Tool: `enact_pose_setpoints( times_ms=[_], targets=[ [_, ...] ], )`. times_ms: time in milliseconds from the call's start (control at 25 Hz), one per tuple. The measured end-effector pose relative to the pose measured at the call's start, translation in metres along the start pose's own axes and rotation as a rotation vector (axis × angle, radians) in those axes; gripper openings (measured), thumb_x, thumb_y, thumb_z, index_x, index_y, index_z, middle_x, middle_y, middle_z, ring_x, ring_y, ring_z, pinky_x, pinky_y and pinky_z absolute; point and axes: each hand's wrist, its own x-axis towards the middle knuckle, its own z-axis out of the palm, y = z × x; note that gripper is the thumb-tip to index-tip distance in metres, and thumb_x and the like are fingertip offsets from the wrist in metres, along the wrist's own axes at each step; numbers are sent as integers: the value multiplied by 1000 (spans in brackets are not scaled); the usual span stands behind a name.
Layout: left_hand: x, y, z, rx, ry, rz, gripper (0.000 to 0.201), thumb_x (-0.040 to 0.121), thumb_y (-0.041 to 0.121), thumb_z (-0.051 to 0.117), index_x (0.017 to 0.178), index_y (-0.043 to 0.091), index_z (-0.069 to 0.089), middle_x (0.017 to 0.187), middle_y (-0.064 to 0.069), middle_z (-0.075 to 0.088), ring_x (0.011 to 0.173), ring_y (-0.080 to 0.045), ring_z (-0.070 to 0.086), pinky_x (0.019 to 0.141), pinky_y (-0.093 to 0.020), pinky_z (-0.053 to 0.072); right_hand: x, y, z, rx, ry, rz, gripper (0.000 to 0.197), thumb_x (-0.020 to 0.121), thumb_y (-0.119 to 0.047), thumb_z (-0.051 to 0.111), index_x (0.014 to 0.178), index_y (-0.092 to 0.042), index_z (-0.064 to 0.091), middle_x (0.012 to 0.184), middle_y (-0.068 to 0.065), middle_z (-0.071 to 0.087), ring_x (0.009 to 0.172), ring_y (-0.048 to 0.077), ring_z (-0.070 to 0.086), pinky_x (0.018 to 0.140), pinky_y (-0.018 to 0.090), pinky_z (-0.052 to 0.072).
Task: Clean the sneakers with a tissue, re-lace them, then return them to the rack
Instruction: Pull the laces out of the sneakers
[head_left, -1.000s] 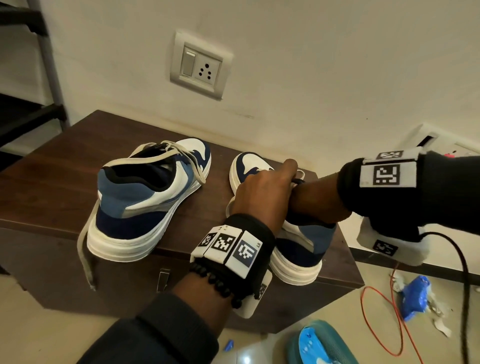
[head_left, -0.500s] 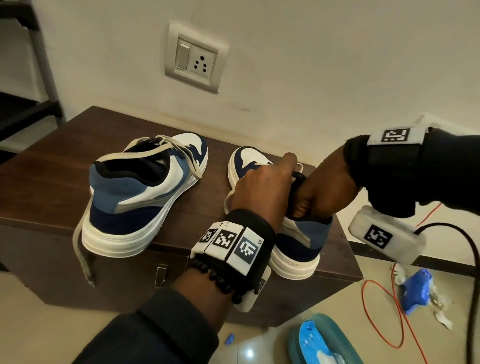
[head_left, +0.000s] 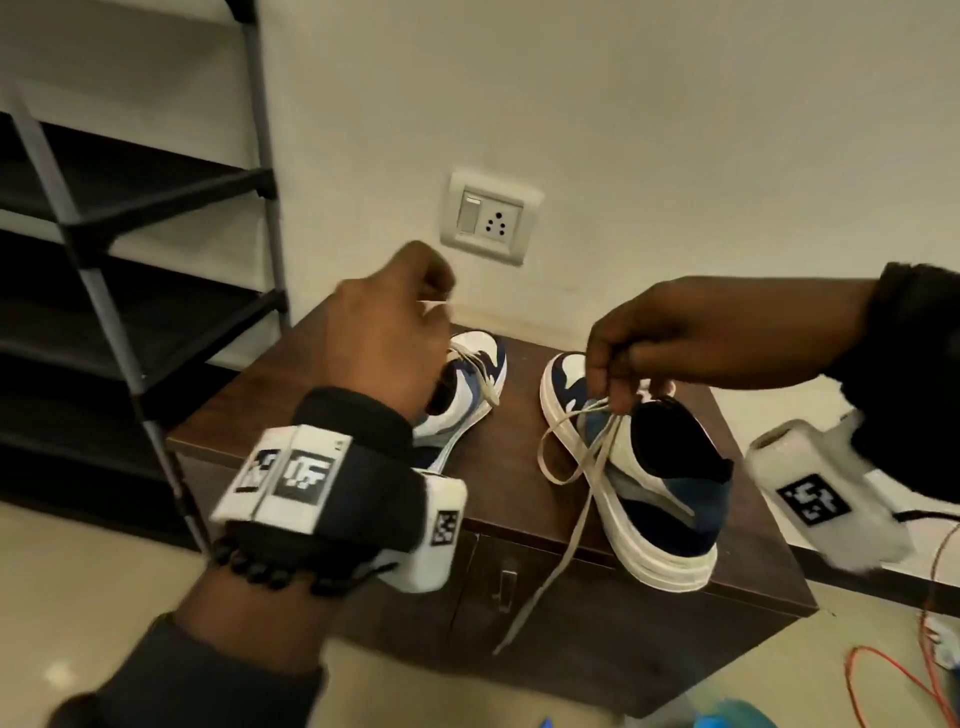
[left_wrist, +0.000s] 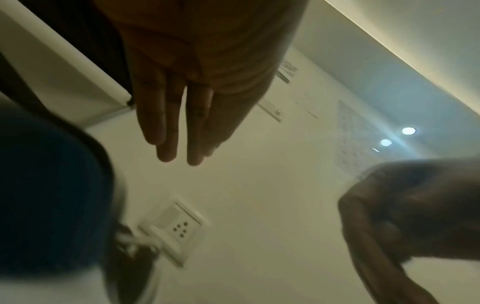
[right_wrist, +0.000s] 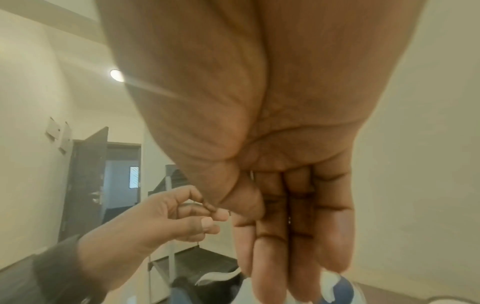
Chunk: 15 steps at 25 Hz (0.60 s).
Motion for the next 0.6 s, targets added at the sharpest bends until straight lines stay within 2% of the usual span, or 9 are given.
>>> enact_pose_setpoints(
  times_ms=[40, 120, 200, 320, 400, 480, 600],
  targets=[
    [4, -15, -16, 86, -19, -105, 14, 85, 26, 64, 97, 29, 60, 97, 6, 69, 93, -20, 64, 84, -36, 52, 6, -9, 9, 3, 47, -46, 26, 93, -6, 44, 94, -20, 65, 85, -7, 72, 82, 9, 65, 79, 22, 50],
    [3, -40, -33, 215, -190, -278, 19, 85, 36, 66, 97, 23, 59, 100, 1, 67, 94, -22, 62, 85, -36, 50, 22, -24, 28, 26, 193, -125, 23, 93, -9, 46, 99, -20, 65, 90, -9, 71, 85, 4, 63, 80, 18, 46],
    [-2, -51, -31, 144, -357, -357, 19, 85, 36, 66, 86, 18, 60, 91, -5, 69, 85, -23, 64, 81, -40, 54, 44, -34, 46, 78, 355, -174, 22, 91, -11, 48, 101, -20, 65, 95, -8, 70, 89, 7, 61, 82, 21, 44],
    [-8, -43, -28, 25, -421, -376, 13, 79, 24, 71, 79, 16, 62, 77, -7, 68, 71, -23, 68, 70, -44, 59, 76, -44, 71, 152, 469, -194, 21, 90, -12, 49, 101, -19, 66, 97, -3, 68, 90, 12, 61, 83, 27, 46],
    [-11, -39, -27, 33, -459, -383, 15, 76, 24, 73, 82, 16, 62, 79, -5, 68, 73, -22, 68, 73, -42, 59, 87, -47, 86, 187, 510, -197, 15, 92, -16, 50, 99, -18, 63, 94, -1, 67, 88, 14, 60, 81, 30, 48],
    [-13, -36, -26, 97, -468, -334, 22, 73, 28, 75, 87, 21, 60, 86, -1, 66, 80, -18, 64, 79, -38, 56, 90, -44, 99, 227, 566, -186, 12, 94, -17, 48, 97, -17, 59, 92, 0, 65, 85, 15, 60, 77, 31, 49],
    [-3, -34, -19, 134, -506, -198, 45, 68, 26, 79, 107, 26, 57, 110, 3, 59, 98, -15, 57, 83, -31, 49, 86, -34, 109, 240, 598, -173, 14, 94, -12, 45, 96, -18, 58, 89, 0, 64, 80, 14, 58, 72, 26, 47]
  ],
)
